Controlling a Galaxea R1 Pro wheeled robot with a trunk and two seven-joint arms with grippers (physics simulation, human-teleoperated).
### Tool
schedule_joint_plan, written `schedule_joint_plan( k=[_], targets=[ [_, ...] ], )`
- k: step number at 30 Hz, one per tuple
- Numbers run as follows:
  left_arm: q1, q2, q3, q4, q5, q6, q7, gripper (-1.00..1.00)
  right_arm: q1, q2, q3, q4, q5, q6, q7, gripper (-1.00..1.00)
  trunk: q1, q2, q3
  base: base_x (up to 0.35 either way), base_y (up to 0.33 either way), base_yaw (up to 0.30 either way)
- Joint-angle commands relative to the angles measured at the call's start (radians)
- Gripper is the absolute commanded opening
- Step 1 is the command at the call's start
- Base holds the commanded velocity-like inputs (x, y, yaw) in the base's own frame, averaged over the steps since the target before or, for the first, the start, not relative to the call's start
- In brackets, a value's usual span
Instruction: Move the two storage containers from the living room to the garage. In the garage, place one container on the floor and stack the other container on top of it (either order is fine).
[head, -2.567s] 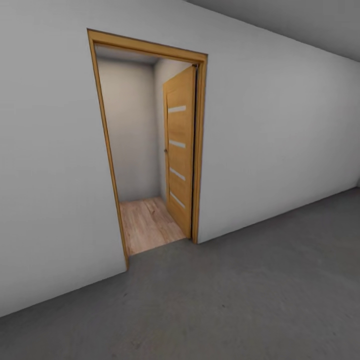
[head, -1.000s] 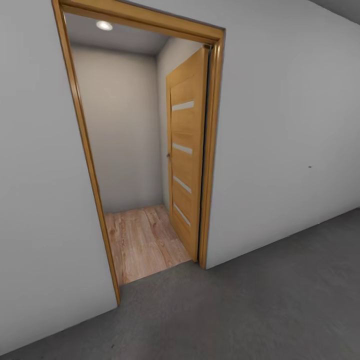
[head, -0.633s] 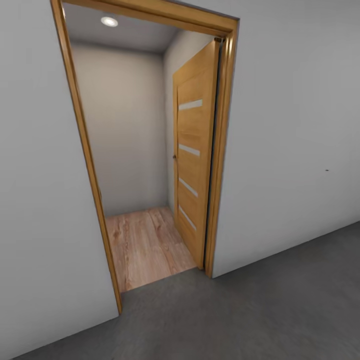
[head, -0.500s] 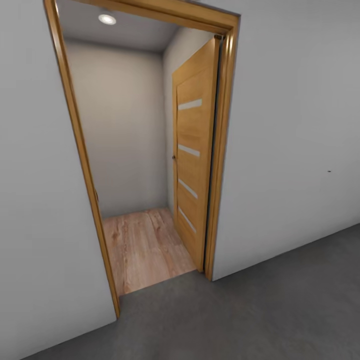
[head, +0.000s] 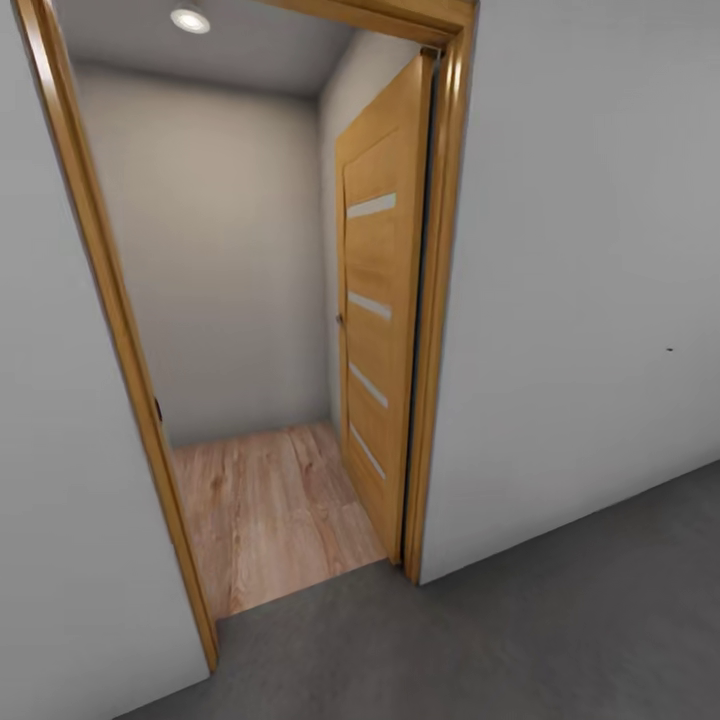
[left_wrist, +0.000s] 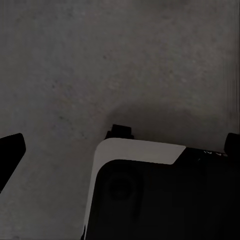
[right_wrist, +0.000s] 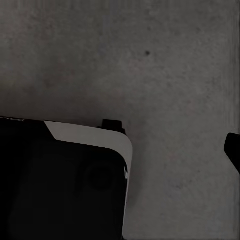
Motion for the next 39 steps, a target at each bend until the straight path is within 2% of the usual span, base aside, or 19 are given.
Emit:
schedule_joint_plan(
  k=[1, 11, 39],
  targets=[
    [-0.001, 0.000, -0.006, 0.001, 0.008, -0.003, 0.002, 1.00, -0.001, 0.001, 0.007, 0.003, 0.003, -0.005, -0.002, 1.00, 0.001, -0.001, -0.001, 0.297, -0.139, 0.000],
    [-0.001, 0.001, -0.006, 0.001, 0.008, -0.003, 0.002, 1.00, -0.001, 0.002, 0.008, 0.003, 0.003, 0.000, -0.002, 1.00, 0.001, -0.001, -0.001, 0.297, -0.139, 0.065],
    [-0.001, 0.001, -0.005, 0.001, 0.009, -0.005, 0.002, 1.00, -0.001, 0.002, 0.008, 0.003, 0.002, -0.002, -0.002, 1.00, 0.001, -0.001, -0.001, 0.297, -0.139, 0.270]
  ],
)
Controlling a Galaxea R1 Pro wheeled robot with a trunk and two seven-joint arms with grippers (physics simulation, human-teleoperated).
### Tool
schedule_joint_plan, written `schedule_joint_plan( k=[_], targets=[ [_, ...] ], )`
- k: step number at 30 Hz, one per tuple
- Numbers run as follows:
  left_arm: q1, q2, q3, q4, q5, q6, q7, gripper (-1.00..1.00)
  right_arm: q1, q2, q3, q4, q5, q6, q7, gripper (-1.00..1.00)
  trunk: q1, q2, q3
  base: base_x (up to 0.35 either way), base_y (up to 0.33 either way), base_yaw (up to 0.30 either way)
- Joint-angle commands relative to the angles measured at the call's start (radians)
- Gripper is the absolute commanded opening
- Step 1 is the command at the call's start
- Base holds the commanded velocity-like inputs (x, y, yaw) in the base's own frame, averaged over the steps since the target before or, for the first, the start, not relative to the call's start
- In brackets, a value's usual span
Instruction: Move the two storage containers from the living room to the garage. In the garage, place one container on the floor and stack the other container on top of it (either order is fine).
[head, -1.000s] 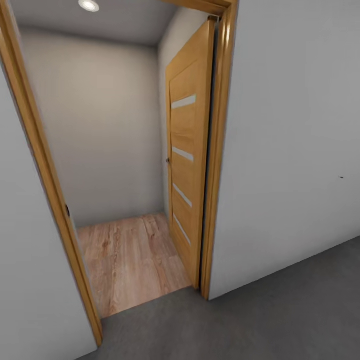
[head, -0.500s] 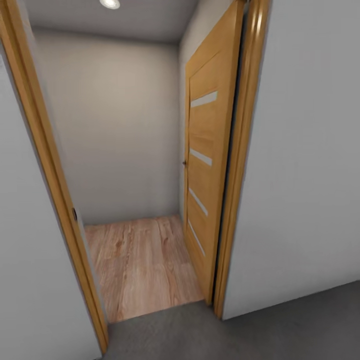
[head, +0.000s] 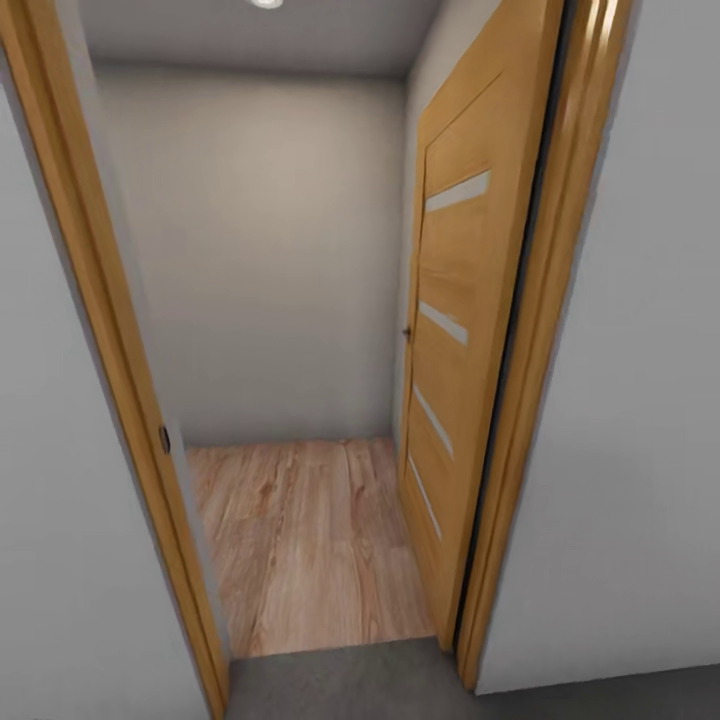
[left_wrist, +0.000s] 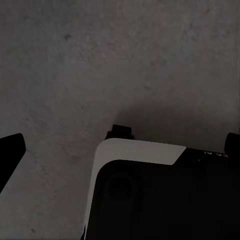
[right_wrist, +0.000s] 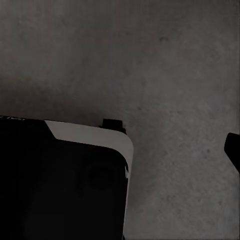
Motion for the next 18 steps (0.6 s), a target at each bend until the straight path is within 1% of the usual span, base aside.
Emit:
schedule_joint_plan(
  k=[1, 16, 18],
  targets=[
    [-0.001, 0.000, -0.006, 0.001, 0.008, -0.003, 0.002, 1.00, -0.001, 0.000, 0.007, 0.003, 0.002, -0.005, -0.002, 1.00, 0.001, -0.001, -0.001, 0.296, -0.139, 0.273],
    [-0.001, 0.000, -0.006, 0.001, 0.009, -0.003, 0.002, 1.00, -0.001, 0.000, 0.006, 0.003, 0.002, -0.007, -0.002, 1.00, 0.001, -0.001, -0.001, 0.296, -0.139, 0.273],
    [-0.001, 0.001, -0.006, 0.001, 0.009, -0.003, 0.002, 1.00, -0.001, -0.001, 0.006, 0.003, 0.001, -0.009, -0.003, 1.00, 0.001, -0.001, -0.001, 0.308, -0.056, 0.076]
  ],
)
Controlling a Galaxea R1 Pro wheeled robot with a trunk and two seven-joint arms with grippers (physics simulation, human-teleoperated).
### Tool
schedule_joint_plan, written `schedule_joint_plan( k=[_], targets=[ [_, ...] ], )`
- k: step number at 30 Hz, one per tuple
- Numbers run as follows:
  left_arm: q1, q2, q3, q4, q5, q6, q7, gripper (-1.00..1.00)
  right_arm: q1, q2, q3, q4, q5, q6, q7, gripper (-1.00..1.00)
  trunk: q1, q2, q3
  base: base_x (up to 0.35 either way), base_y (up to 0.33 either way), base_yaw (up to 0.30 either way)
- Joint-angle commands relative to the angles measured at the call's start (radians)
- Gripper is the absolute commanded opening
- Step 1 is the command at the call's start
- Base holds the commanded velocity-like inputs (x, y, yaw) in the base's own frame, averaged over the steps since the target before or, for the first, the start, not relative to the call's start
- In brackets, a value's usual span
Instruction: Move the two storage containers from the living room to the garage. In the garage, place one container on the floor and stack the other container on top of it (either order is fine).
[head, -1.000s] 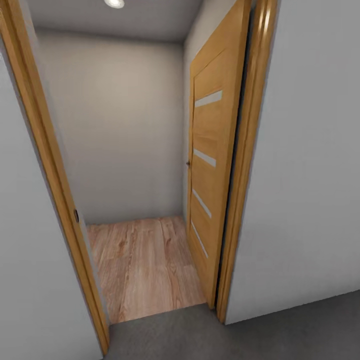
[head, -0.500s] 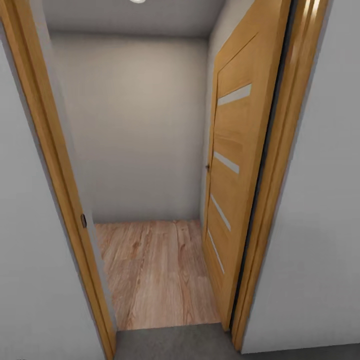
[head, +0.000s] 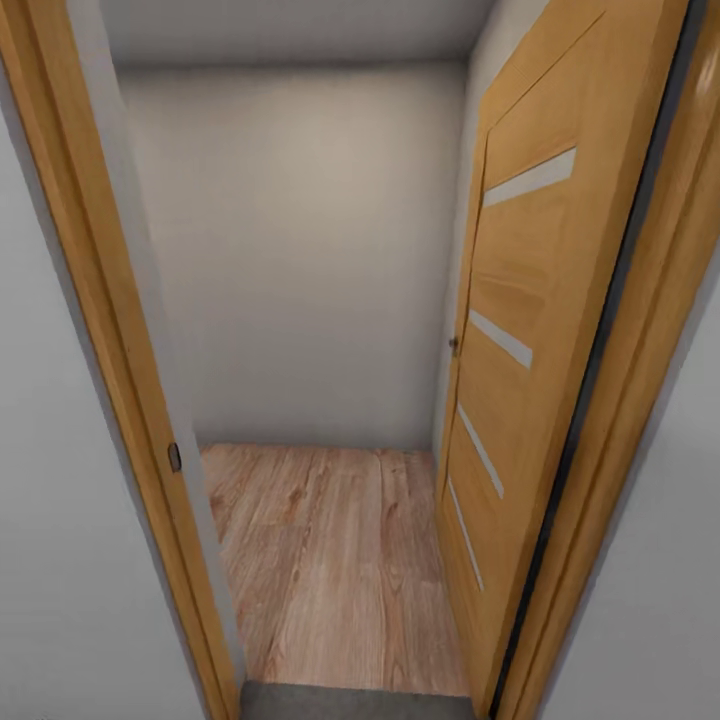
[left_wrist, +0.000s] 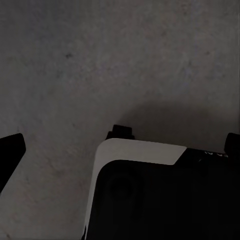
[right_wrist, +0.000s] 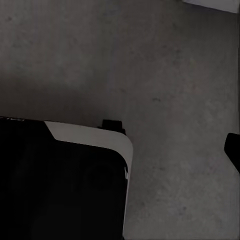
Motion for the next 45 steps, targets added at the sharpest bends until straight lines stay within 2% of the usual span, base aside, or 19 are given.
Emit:
schedule_joint_plan(
  k=[1, 31, 45],
  targets=[
    [-0.001, 0.000, -0.006, 0.001, 0.008, -0.003, 0.002, 1.00, -0.001, 0.000, 0.007, 0.003, 0.002, -0.006, -0.003, 1.00, 0.001, -0.001, -0.001, 0.316, -0.018, 0.024],
    [-0.001, 0.001, -0.006, 0.001, 0.008, -0.001, 0.002, 1.00, -0.001, 0.001, 0.007, 0.003, 0.001, -0.006, -0.003, 1.00, 0.001, -0.001, -0.001, 0.317, -0.001, 0.021],
    [-0.001, 0.001, -0.006, 0.001, 0.008, -0.007, 0.002, 1.00, -0.001, -0.001, 0.010, 0.003, 0.006, -0.005, -0.001, 1.00, 0.001, -0.001, -0.001, 0.038, 0.000, 0.017]
  ],
)
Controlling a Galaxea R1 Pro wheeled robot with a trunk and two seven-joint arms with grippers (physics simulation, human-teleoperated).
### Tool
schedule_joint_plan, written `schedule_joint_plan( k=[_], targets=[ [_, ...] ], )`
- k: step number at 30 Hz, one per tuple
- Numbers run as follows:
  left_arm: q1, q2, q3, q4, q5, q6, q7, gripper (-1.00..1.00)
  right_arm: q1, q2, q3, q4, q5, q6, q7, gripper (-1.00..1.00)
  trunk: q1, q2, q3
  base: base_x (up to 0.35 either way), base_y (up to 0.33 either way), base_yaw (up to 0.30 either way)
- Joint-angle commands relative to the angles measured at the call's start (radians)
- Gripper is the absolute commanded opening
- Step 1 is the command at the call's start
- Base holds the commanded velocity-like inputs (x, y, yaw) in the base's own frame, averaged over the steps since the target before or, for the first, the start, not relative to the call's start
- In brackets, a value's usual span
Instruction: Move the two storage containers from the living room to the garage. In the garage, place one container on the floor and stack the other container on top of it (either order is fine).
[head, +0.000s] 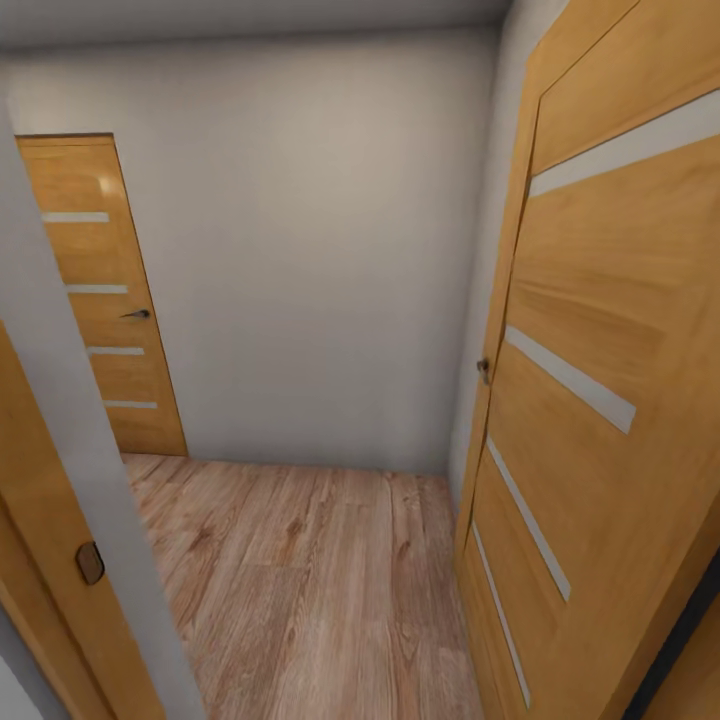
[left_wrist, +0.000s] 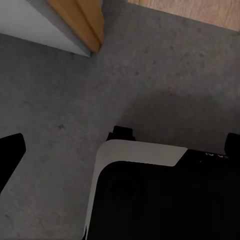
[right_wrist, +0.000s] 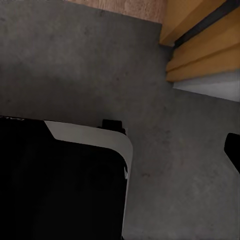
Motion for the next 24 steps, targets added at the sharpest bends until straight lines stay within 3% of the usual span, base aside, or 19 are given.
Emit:
schedule_joint_plan(
  k=[1, 24],
  targets=[
    [-0.001, 0.000, -0.006, 0.001, 0.008, -0.003, 0.002, 1.00, -0.001, 0.000, 0.007, 0.003, 0.002, -0.005, -0.002, 1.00, 0.000, -0.001, -0.001, 0.129, 0.000, 0.000],
    [-0.001, 0.001, -0.006, 0.001, 0.014, 0.000, 0.002, 1.00, -0.001, 0.000, 0.007, 0.003, 0.001, -0.005, -0.003, 1.00, 0.000, -0.001, -0.001, 0.306, 0.000, 0.000]
  ],
)
